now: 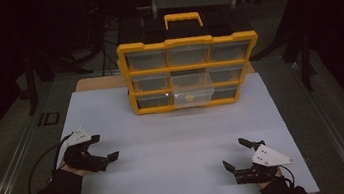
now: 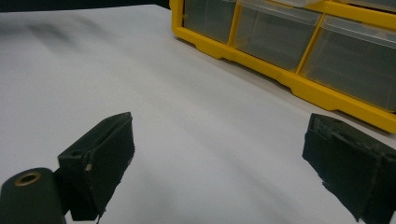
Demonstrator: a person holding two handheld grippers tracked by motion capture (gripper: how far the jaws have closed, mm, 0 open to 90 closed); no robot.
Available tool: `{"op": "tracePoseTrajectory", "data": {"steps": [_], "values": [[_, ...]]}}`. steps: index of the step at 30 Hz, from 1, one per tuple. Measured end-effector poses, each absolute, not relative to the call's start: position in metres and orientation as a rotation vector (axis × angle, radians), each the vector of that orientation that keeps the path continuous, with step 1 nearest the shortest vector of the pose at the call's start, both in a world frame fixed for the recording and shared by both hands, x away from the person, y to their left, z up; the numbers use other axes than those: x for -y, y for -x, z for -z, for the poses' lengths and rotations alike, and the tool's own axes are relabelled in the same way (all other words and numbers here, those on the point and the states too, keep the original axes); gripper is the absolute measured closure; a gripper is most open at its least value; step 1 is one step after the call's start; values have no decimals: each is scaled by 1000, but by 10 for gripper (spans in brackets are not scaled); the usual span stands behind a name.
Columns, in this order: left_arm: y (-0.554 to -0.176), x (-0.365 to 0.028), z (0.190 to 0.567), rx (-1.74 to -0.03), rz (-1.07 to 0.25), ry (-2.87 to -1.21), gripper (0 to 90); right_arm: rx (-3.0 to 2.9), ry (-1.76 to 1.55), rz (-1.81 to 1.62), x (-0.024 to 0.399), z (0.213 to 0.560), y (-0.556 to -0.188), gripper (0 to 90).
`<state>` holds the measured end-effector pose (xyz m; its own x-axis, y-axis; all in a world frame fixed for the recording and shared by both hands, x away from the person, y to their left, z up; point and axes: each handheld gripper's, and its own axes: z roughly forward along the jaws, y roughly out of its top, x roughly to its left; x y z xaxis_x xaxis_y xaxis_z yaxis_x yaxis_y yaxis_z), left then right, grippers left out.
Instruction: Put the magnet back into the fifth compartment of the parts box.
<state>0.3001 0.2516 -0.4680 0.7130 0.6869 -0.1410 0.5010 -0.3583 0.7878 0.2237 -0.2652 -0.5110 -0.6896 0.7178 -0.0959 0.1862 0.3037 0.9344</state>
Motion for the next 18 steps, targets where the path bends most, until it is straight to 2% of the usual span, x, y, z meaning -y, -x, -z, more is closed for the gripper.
{"op": "tracePoseTrajectory", "data": {"steps": [18], "values": [[-272, -257, 491, -946, -321, -1986, 2, -2074, -802, -1378, 264, 511, -224, 89]]}}
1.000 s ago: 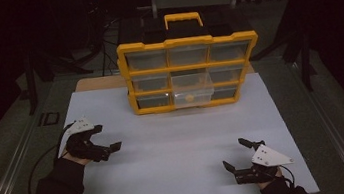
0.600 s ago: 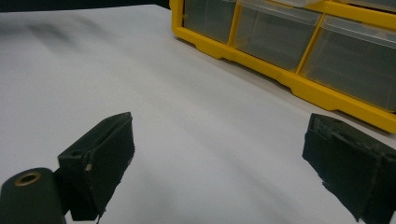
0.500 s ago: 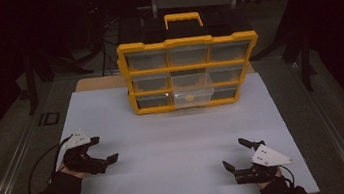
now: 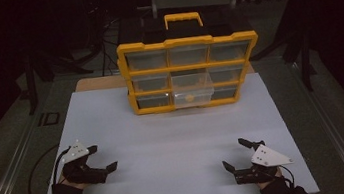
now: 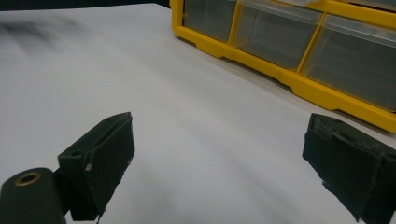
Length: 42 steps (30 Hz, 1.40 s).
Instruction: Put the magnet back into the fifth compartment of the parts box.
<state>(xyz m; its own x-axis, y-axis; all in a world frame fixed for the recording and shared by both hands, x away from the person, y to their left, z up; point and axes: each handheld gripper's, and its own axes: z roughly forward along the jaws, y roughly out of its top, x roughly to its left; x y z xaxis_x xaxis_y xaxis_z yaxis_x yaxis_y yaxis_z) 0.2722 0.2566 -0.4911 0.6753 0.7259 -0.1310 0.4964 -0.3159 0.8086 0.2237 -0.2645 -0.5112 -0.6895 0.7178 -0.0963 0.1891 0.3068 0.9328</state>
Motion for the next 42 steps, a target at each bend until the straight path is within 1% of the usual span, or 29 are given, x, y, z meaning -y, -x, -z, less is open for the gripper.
{"op": "tracePoseTrajectory", "data": {"steps": [9, 15, 21, 26, 34, 42], "values": [[-260, -252, 500, -959, -348, -1987, 2, -2072, -798, -1378, 265, 511, -223, 89], [-252, -250, 502, -985, -394, -1966, 1, -2069, -797, -1381, 265, 510, -223, 89], [-250, -250, 502, -1001, -427, -1945, 2, -2070, -797, -1380, 265, 510, -223, 89], [-245, -242, 506, -1027, -484, -1938, 2, -2072, -795, -1379, 265, 510, -223, 89], [-244, -233, 511, -1054, -482, -1950, 2, -2075, -793, -1378, 264, 510, -223, 89], [-243, -227, 515, -1088, -539, -1931, 2, -2075, -793, -1380, 264, 510, -223, 89]]}}
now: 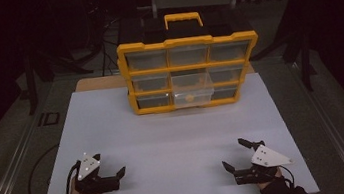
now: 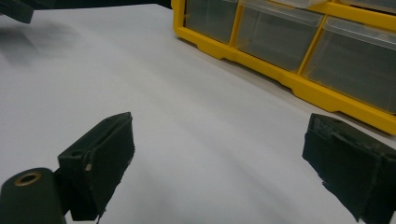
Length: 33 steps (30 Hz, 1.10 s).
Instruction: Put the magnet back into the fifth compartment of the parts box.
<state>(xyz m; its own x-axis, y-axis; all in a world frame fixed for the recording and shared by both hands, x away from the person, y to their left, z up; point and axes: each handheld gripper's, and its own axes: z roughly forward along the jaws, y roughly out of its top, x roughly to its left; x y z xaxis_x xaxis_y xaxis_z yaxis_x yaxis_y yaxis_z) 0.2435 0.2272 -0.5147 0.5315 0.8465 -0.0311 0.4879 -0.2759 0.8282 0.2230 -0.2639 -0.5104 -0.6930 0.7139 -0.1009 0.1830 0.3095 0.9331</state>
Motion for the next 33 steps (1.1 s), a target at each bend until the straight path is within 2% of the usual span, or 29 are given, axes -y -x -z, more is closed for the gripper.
{"op": "tracePoseTrajectory", "data": {"steps": [33], "values": [[-243, -231, 519, -1109, -542, -1879, 2, -2083, -794, -1375, 263, 511, -223, 89]]}}
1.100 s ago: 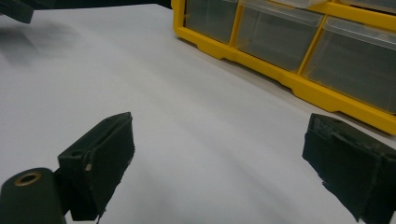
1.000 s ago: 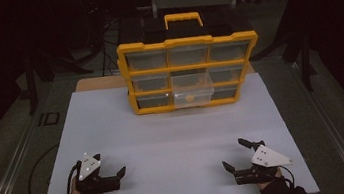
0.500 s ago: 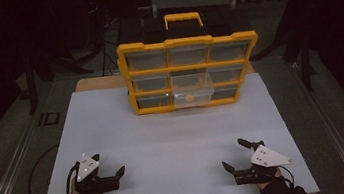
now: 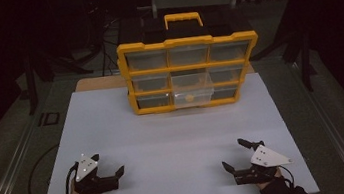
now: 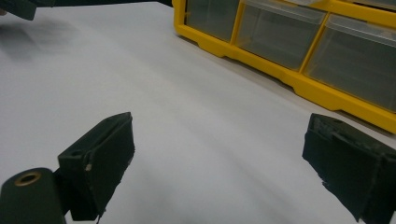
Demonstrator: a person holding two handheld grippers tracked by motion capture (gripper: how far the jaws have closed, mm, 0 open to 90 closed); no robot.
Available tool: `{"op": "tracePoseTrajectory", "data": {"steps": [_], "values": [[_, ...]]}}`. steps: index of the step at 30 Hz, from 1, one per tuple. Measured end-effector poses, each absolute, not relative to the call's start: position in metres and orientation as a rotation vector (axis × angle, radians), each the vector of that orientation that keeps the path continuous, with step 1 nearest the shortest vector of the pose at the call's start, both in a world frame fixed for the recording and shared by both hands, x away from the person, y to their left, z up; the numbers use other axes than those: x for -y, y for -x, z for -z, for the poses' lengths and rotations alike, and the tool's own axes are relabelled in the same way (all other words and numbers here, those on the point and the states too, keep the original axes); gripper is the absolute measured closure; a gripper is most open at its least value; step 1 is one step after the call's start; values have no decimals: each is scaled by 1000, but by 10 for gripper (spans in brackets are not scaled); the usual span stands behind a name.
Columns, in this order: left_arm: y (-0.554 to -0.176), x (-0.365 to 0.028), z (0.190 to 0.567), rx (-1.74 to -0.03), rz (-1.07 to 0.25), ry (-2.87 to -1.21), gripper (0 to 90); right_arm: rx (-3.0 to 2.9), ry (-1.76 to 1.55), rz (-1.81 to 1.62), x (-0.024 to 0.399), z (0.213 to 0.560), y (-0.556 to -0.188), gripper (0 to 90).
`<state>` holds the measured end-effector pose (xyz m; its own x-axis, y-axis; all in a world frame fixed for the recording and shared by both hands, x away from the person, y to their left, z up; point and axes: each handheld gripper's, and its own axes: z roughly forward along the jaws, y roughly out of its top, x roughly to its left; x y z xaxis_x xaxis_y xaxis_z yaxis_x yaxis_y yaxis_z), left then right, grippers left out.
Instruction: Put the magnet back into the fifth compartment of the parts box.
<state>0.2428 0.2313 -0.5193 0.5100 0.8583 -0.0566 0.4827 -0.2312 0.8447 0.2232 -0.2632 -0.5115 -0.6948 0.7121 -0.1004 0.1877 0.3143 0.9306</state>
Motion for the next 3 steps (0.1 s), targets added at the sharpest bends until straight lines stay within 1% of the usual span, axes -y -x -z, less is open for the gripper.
{"op": "tracePoseTrajectory", "data": {"steps": [3], "values": [[-243, -231, 520, -1110, -542, -1879, 2, -2083, -791, -1375, 263, 511, -223, 89]]}}
